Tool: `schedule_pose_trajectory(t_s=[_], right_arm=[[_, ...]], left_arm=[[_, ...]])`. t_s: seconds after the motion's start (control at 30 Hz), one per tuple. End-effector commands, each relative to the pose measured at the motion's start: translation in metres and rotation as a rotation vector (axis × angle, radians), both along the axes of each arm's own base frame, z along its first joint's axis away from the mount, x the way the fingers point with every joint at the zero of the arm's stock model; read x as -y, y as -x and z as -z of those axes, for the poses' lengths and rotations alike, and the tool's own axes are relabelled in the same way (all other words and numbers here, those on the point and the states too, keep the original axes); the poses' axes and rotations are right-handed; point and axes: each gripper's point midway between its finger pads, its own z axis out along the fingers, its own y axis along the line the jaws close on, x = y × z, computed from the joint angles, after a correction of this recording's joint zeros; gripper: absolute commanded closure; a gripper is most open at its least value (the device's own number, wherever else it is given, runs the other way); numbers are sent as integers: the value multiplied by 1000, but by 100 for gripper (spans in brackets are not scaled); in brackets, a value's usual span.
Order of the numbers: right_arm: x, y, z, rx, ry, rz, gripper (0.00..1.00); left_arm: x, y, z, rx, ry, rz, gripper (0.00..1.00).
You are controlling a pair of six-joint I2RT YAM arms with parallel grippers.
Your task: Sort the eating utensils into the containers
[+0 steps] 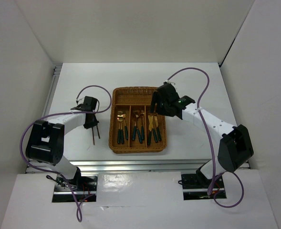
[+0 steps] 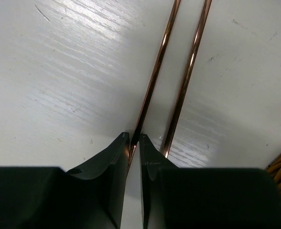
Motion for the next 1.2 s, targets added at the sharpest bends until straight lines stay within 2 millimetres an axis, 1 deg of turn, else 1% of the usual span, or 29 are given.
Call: schedule_pose_trajectory(t_s=[0.0, 0.03, 0.17, 0.23, 0.33, 0.37, 0.47, 0.6, 0.63, 0.67, 0.77, 0.8, 0.83, 0.87, 0.93, 0.97, 1.0, 1.03, 1.07, 1.1, 1.13, 1.17], right_arm=[[3, -5, -20, 63, -33, 4, 19], [3, -5, -20, 65, -27, -2, 19], [3, -5, -20, 65, -27, -2, 19], [7, -7, -20, 66, -27, 7, 19], [8, -5, -20, 66, -27, 7, 19], [8, -5, -20, 66, -27, 7, 19], [8, -5, -20, 66, -27, 7, 19], [8, -5, -20, 66, -27, 7, 19], [11, -6, -20, 66, -26, 16, 19], [11, -6, -23, 73, -31, 16, 19], [11, -6, -23, 74, -31, 16, 19], [11, -6, -23, 74, -31, 16, 19], [11, -6, -23, 74, -31, 16, 19], [11, -6, -27, 81, -36, 16, 19], [15, -7, -27, 83, -30, 19, 19], [16, -6, -23, 76, -25, 19, 19], [19, -7, -26, 84, -29, 28, 19], [19, -7, -26, 84, -29, 28, 19], [23, -9, -26, 84, -29, 39, 19], [26, -11, -26, 84, -28, 48, 19], [27, -10, -30, 95, -28, 41, 19], [30, -12, -30, 95, -27, 50, 19]], left_arm=[[-3, 16, 13, -83, -22, 8, 72], [-3, 16, 13, -83, -22, 8, 76], [-3, 16, 13, -83, -22, 8, 78], [-3, 13, 13, -83, -22, 8, 80], [-4, 17, 16, -101, -25, 8, 80], [-1, 14, 14, -93, -15, 12, 80], [-2, 14, 14, -95, -19, 20, 86], [-2, 14, 8, -83, -17, 20, 86], [-2, 14, 8, -83, -17, 20, 86], [-3, 12, 4, -70, -23, 16, 86], [-3, 14, -4, -57, -18, 8, 87], [-2, 10, -9, -39, -15, 8, 87], [-2, 11, -15, -27, -12, 8, 87], [-2, 6, -22, -4, -9, 8, 87], [3, 7, -30, 6, 4, 22, 87], [4, 3, -38, 30, 9, 22, 87], [5, 4, -45, 47, 20, 26, 87], [9, 1, -56, 69, 29, 27, 87], [11, 1, -60, 82, 41, 32, 87], [12, -2, -75, 120, 48, 32, 87], [19, -2, -80, 134, 64, 53, 87], [22, -3, -89, 155, 68, 62, 87]])
